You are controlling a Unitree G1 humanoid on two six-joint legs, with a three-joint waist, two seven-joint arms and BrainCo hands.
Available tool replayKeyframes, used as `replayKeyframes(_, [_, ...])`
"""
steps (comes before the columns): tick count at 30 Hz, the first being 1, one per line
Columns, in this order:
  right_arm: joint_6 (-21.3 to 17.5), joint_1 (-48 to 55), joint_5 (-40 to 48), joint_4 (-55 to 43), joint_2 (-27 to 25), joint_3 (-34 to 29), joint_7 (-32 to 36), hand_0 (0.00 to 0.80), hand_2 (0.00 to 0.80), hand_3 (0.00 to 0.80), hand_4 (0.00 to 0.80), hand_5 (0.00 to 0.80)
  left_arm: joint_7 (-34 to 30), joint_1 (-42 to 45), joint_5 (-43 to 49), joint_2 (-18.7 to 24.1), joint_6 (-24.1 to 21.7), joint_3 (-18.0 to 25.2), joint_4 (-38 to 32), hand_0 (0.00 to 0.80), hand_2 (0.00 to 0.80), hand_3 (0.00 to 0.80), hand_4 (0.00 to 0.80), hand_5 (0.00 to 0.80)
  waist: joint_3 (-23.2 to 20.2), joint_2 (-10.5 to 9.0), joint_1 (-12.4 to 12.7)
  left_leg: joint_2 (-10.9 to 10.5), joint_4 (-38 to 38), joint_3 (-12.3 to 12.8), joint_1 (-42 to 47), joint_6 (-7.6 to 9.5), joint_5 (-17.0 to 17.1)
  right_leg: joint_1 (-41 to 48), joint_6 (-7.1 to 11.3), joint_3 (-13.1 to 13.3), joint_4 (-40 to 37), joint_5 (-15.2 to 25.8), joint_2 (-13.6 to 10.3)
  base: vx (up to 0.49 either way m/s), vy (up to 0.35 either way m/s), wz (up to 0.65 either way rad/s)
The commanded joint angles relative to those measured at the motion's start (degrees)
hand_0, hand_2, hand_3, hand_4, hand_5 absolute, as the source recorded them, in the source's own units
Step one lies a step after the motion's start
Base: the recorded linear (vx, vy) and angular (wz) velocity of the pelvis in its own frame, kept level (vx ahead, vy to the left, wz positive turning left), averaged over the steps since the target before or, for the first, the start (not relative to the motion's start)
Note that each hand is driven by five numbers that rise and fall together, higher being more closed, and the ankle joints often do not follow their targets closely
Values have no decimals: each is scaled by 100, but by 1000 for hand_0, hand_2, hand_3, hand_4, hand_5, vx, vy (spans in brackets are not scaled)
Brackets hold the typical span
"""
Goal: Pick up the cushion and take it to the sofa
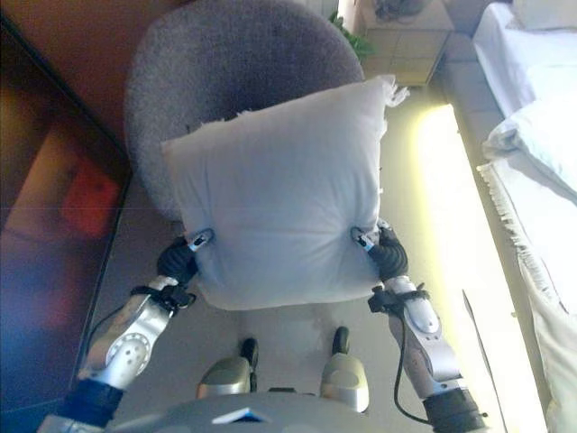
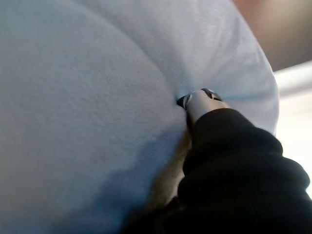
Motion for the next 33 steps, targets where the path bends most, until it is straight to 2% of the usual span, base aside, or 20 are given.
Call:
replayKeyframes(1, [-966,-287,-559,-1064,-148,-254,-458,800,800,800,800,800,-429,-366,429,-8,-1403,363,-1164,800,800,800,800,800,-382,-108,128,-72,-229,-82,-81,381,161,366,189,-8,189,-416,-48,34,22,1])
replayKeyframes(3, [-1033,-406,-655,-1041,-94,-191,-625,800,800,800,800,800,-180,-513,556,-69,-1560,306,-1162,800,800,800,800,800,-404,-127,129,-57,-296,-107,-10,366,154,453,207,-34,123,-410,-48,41,29,3])
replayKeyframes(6, [-924,-542,-721,-1079,-50,-106,-719,800,800,800,800,800,55,-661,761,-110,-1752,223,-1090,800,800,800,800,800,-428,-152,113,-68,-327,-135,81,368,114,525,229,-30,92,-412,-75,48,47,-1])
replayKeyframes(12, [-812,-598,-672,-1117,-96,-48,-673,800,800,800,800,800,-99,-650,785,-99,-1605,271,-1082,800,800,800,800,800,-396,-164,155,-116,-290,-122,171,399,25,536,325,-92,129,-367,-226,41,81,0])
replayKeyframes(15, [-672,-585,-598,-1084,-49,-28,-719,800,800,800,800,800,-101,-665,749,-70,-1415,294,-936,800,800,800,800,800,-326,-161,162,-244,-236,-178,193,489,-51,387,322,-67,506,-321,-359,59,124,-1])
replayKeyframes(17, [-610,-558,-632,-1064,13,23,-797,800,800,800,800,800,-138,-634,644,-35,-1348,297,-864,800,800,800,800,800,-249,-154,147,-330,-154,-199,149,596,-87,137,304,-17,1089,-289,-381,27,123,0])
replayKeyframes(18, [-598,-550,-625,-1050,27,41,-816,800,800,800,800,800,-171,-609,640,-24,-1362,312,-831,800,800,800,800,800,-226,-156,145,-355,-119,-208,130,627,-96,41,290,2,1259,-275,-365,28,102,-2])
replayKeyframes(21, [-638,-566,-499,-912,39,141,-701,800,800,800,800,800,-238,-461,587,29,-1468,381,-785,800,800,800,800,800,-104,-128,175,-391,-116,-136,148,683,-76,-271,263,-169,1752,-210,-202,45,43,-14])
replayKeyframes(23, [-684,-588,-577,-750,12,270,-775,800,800,800,800,800,-285,-540,516,45,-1462,309,-753,800,800,800,800,800,-103,-159,120,-453,-115,-238,122,738,-55,-146,121,148,1213,-467,165,121,-48,-30])
replayKeyframes(25, [-704,-605,-652,-697,-26,311,-869,800,800,800,800,800,-267,-619,495,15,-1369,241,-801,800,800,800,800,800,-113,-226,75,-524,-35,-288,116,757,-108,6,84,320,766,-440,268,163,-120,4])
replayKeyframes(27, [-711,-677,-677,-566,-30,339,-953,800,800,800,800,800,-120,-775,587,-46,-1265,105,-826,800,800,800,800,800,-116,-348,6,-602,192,-258,89,793,-271,64,64,555,494,-370,359,184,-230,24])
replayKeyframes(29, [-648,-751,-605,-508,-67,316,-930,800,800,800,800,800,-15,-797,615,-83,-1205,86,-813,800,800,800,800,800,-131,-398,29,-631,523,-238,30,787,-437,119,14,552,528,-436,357,114,-225,23])
replayKeyframes(31, [-496,-714,-401,-719,-272,244,-875,800,800,800,800,800,109,-750,609,-88,-1214,54,-852,800,800,800,800,800,-103,-548,64,-732,1567,-166,-256,735,-775,144,-88,502,496,-441,279,85,-264,5])
replayKeyframes(32, [-514,-690,-348,-759,-377,244,-875,800,800,800,800,800,136,-716,624,-66,-1249,44,-888,800,800,800,800,800,-81,-582,73,-696,2077,-111,-432,678,-750,155,-170,469,470,-451,268,50,-227,2])
replayKeyframes(33, [-519,-685,-335,-773,-466,243,-869,800,800,800,800,800,240,-697,654,-76,-1267,-1,-916,800,800,800,800,800,-24,-621,88,-685,2810,-86,-732,613,-585,165,-271,421,476,-447,253,64,-223,4])
